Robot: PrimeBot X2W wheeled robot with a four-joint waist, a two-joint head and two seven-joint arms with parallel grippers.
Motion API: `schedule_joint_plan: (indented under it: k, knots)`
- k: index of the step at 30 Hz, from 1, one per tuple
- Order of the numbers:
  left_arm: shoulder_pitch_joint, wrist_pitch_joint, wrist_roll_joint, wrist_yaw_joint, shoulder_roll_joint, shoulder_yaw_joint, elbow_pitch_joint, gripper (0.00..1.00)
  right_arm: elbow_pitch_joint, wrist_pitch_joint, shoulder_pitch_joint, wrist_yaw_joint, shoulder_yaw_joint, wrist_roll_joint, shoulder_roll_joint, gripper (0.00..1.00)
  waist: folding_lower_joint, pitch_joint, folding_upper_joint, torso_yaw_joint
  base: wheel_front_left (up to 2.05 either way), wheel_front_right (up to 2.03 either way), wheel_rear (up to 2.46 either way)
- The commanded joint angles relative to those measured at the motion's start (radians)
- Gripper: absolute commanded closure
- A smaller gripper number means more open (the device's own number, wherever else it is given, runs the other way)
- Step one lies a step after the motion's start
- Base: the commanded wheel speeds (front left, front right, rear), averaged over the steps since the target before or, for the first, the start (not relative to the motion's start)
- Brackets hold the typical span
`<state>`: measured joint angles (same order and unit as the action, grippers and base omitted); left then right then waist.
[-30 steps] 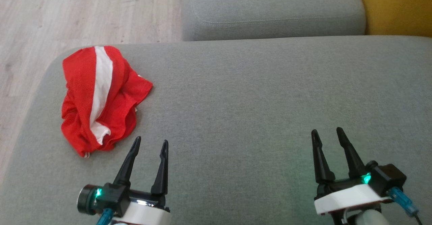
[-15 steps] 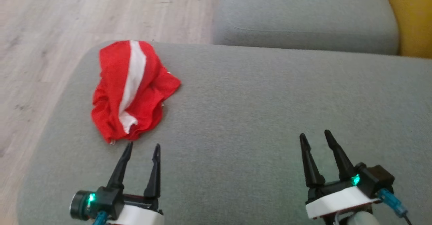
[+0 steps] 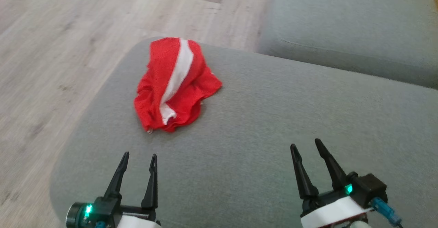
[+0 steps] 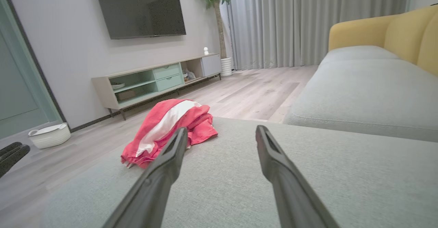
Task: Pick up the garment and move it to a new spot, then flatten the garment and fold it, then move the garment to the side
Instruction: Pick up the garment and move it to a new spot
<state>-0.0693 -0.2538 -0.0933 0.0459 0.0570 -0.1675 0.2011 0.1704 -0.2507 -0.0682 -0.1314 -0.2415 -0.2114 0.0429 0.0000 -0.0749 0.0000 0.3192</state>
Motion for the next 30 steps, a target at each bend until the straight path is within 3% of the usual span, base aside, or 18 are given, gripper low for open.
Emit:
schedule_joint_plan:
  k: [1,11,20,25,30]
  knots:
    - [0.029,-0.008,0.011,0.007,-0.004,0.032,-0.026,0.00,-0.034,-0.011,0.017,0.001,-0.024,-0.008,0.007,0.00,0.0000,-0.009,0.0000,0.043,0.00,0.00,0.00]
    - [0.013,-0.008,0.016,0.016,0.000,0.050,-0.017,0.00,-0.027,-0.011,0.015,0.001,-0.046,-0.046,0.007,0.00,0.0000,-0.016,0.0000,0.116,0.00,0.00,0.00]
    - [0.069,-0.008,0.021,0.047,0.039,0.043,0.000,0.00,-0.024,-0.011,0.039,0.001,-0.066,-0.039,0.007,0.00,0.0000,0.019,0.0000,0.066,0.00,0.00,0.00]
    - [0.245,0.034,0.021,0.073,0.125,0.017,0.068,0.00,-0.021,-0.011,0.060,0.001,-0.070,-0.028,0.007,0.00,0.0000,0.075,0.0000,-0.003,0.00,0.00,0.00]
    - [0.487,0.228,-0.089,0.084,0.232,-0.087,0.163,0.00,-0.022,-0.011,0.096,0.001,-0.073,-0.022,0.007,0.00,0.0000,0.142,0.0000,-0.078,0.00,0.00,0.00]
